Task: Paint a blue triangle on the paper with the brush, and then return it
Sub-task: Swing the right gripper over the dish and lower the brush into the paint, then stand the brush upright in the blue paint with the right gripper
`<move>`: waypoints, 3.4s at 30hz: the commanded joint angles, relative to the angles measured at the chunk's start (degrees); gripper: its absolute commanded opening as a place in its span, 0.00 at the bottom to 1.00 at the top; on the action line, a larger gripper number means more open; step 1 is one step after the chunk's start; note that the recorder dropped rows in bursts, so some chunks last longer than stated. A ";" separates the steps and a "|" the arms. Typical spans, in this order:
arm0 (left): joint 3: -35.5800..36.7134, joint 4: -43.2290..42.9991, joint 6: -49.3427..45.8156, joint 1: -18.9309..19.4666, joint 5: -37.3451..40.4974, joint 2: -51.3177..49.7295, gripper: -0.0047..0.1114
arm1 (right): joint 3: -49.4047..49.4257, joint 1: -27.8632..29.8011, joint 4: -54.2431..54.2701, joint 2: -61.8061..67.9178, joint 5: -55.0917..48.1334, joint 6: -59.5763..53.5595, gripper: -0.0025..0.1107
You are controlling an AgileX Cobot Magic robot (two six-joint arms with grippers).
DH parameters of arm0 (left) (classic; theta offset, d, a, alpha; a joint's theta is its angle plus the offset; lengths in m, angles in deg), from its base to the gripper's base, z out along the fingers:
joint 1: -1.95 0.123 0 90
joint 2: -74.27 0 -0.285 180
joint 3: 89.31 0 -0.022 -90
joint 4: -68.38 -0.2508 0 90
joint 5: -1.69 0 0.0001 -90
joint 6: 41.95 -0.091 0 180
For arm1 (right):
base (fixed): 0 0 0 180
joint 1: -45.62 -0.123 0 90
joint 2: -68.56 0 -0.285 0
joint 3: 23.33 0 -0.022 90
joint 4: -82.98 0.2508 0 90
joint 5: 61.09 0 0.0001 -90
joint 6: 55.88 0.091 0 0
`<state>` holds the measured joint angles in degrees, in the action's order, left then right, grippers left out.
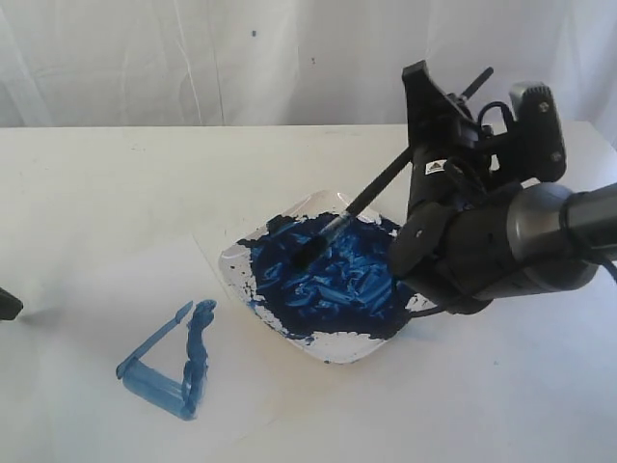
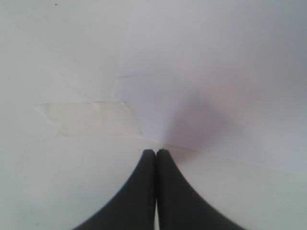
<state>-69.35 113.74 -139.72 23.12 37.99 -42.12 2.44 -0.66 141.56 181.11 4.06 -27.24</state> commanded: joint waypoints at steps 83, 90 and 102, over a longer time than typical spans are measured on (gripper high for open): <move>-0.04 0.65 0.13 0.12 0.83 0.03 0.04 | -17.80 9.77 -5.34 22.77 -11.51 -33.97 0.02; -0.04 0.65 0.13 0.12 0.83 0.03 0.04 | -17.80 9.77 -4.63 22.77 -14.08 -33.97 0.02; -0.04 0.65 0.13 0.12 0.83 0.03 0.04 | -17.80 9.77 -4.24 22.77 -14.60 -37.84 0.02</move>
<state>-69.35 113.74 -139.72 23.12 37.87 -42.12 -15.07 8.66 137.12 203.98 -10.30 -63.94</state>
